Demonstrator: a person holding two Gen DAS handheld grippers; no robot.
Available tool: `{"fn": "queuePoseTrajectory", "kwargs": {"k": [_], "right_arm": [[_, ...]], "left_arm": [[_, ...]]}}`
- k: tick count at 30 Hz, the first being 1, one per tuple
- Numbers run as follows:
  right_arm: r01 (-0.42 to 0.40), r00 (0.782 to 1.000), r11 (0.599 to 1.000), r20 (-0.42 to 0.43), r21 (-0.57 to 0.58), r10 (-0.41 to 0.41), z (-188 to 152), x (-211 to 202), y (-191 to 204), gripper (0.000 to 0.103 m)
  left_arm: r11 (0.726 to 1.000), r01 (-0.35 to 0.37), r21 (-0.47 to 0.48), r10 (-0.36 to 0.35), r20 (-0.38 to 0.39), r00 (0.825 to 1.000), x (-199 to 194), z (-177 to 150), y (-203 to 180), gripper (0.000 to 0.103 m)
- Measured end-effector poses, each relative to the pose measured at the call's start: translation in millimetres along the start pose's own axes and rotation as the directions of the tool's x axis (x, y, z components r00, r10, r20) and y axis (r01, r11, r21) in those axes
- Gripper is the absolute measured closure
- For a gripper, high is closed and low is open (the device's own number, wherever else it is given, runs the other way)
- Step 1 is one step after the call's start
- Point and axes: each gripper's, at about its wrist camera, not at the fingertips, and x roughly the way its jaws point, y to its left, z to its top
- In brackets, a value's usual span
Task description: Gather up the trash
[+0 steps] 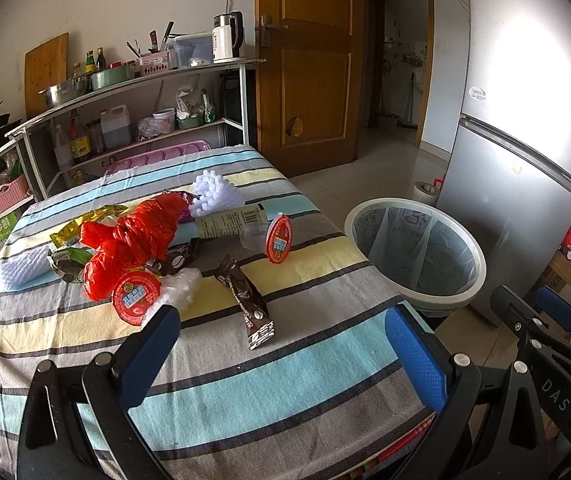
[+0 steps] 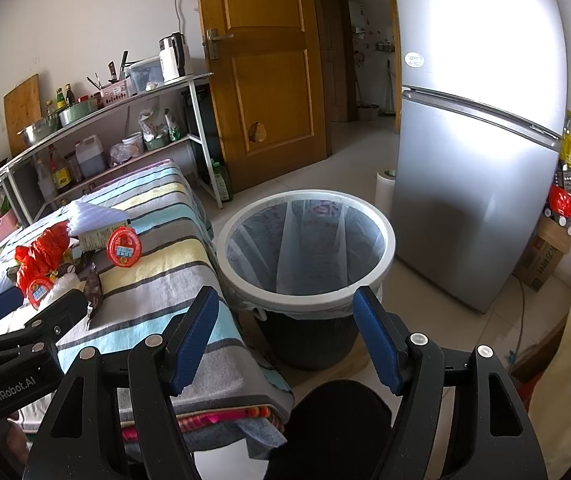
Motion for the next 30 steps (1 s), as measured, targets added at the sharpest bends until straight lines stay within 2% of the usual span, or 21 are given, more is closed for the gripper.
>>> {"fn": "queuePoseTrajectory", "kwargs": {"k": [30], "right_arm": [[0.001,1.000,1.000,0.000,-0.002,-0.001,-0.4,0.5,0.6,0.033]], "left_arm": [[1.000,-0.002,-0.005,0.002,-0.003,1.000,-1.3,-0.1,4.2,0.000]]}}
